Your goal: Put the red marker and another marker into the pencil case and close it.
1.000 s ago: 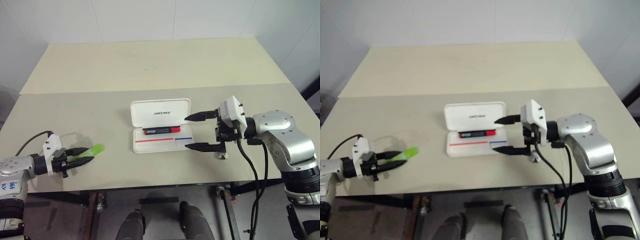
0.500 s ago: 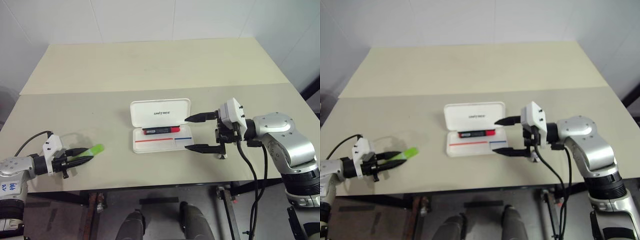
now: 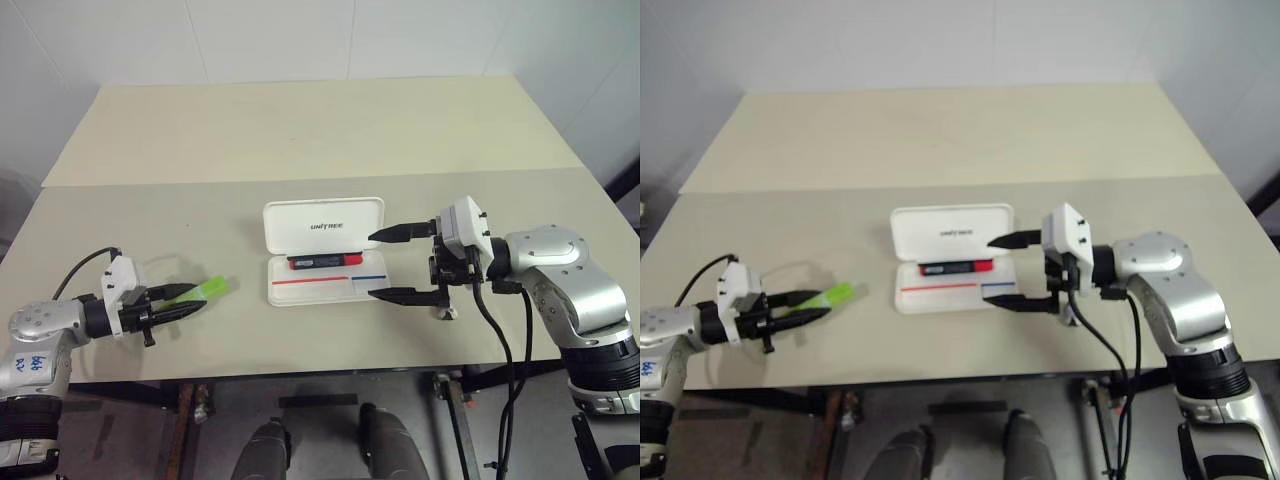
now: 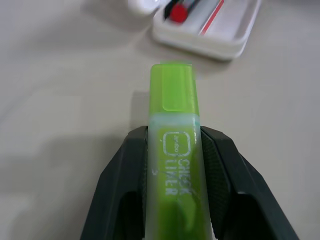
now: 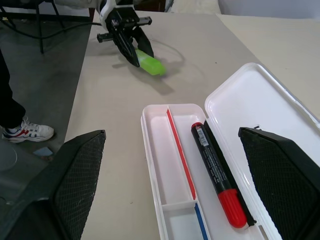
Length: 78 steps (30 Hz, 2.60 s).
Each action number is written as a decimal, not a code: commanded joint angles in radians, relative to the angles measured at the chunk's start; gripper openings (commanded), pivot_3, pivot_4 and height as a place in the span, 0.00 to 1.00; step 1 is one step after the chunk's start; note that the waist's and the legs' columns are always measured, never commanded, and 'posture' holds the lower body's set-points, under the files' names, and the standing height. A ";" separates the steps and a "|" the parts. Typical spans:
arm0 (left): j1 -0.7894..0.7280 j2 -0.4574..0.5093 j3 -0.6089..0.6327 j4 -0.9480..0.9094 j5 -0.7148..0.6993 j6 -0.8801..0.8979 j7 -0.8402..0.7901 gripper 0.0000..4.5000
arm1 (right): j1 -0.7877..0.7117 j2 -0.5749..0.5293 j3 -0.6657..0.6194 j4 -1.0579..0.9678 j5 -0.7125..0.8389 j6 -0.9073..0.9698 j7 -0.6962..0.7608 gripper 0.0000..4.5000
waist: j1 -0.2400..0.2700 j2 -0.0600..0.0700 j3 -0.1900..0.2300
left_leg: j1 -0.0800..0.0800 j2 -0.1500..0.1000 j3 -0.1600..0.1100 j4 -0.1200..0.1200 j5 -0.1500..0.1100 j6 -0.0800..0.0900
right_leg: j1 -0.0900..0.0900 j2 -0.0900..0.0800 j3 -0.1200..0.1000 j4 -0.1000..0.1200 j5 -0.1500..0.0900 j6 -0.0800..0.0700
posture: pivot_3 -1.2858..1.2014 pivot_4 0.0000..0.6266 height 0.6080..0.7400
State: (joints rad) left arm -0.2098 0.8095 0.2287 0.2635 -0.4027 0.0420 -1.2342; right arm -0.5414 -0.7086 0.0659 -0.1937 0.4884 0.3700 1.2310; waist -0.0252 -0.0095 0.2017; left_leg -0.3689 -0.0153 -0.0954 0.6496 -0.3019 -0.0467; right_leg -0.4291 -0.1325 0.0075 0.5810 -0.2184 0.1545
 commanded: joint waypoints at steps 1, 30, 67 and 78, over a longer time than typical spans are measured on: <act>-0.017 0.026 0.008 -0.065 -0.016 0.014 -0.009 0.25 | -0.001 0.006 -0.010 -0.018 0.001 -0.016 -0.008 1.00 | -0.001 0.000 0.000 | 0.000 0.000 0.000 0.000 0.000 0.000 | 0.000 0.000 0.000 0.000 0.000 0.000 | 0.52 0.24 1.00; -0.450 -0.315 -0.384 -0.022 0.149 0.054 0.064 0.25 | 0.222 -0.095 -0.142 -0.189 0.016 0.035 -0.121 1.00 | 0.022 -0.001 0.001 | -0.002 -0.001 0.000 0.002 0.000 0.000 | 0.001 0.001 0.001 -0.005 0.001 0.002 | 0.52 0.24 1.00; -0.459 -0.357 -0.439 0.060 0.219 0.068 0.021 0.68 | 0.289 -0.099 -0.178 -0.301 0.053 0.082 -0.231 1.00 | 0.025 -0.001 0.001 | -0.001 -0.001 0.000 0.003 0.000 0.000 | 0.001 0.001 0.001 -0.006 0.001 0.002 | 0.52 0.24 1.00; -0.466 -0.377 -0.409 -0.031 0.145 0.115 -0.010 1.00 | 0.294 -0.085 -0.177 -0.287 0.064 0.087 -0.241 1.00 | 0.025 -0.001 0.001 | -0.002 -0.001 0.000 0.003 0.000 0.000 | 0.001 0.001 0.001 -0.005 0.001 0.002 | 0.52 0.24 1.00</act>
State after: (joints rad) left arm -0.6624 0.4352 -0.2031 0.2881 -0.2194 0.1525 -1.2314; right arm -0.2532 -0.7987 -0.0848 -0.4633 0.5306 0.4605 0.9973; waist -0.0001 -0.0109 0.2025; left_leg -0.3708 -0.0162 -0.0953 0.6527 -0.3020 -0.0465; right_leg -0.4278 -0.1318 0.0085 0.5758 -0.2172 0.1565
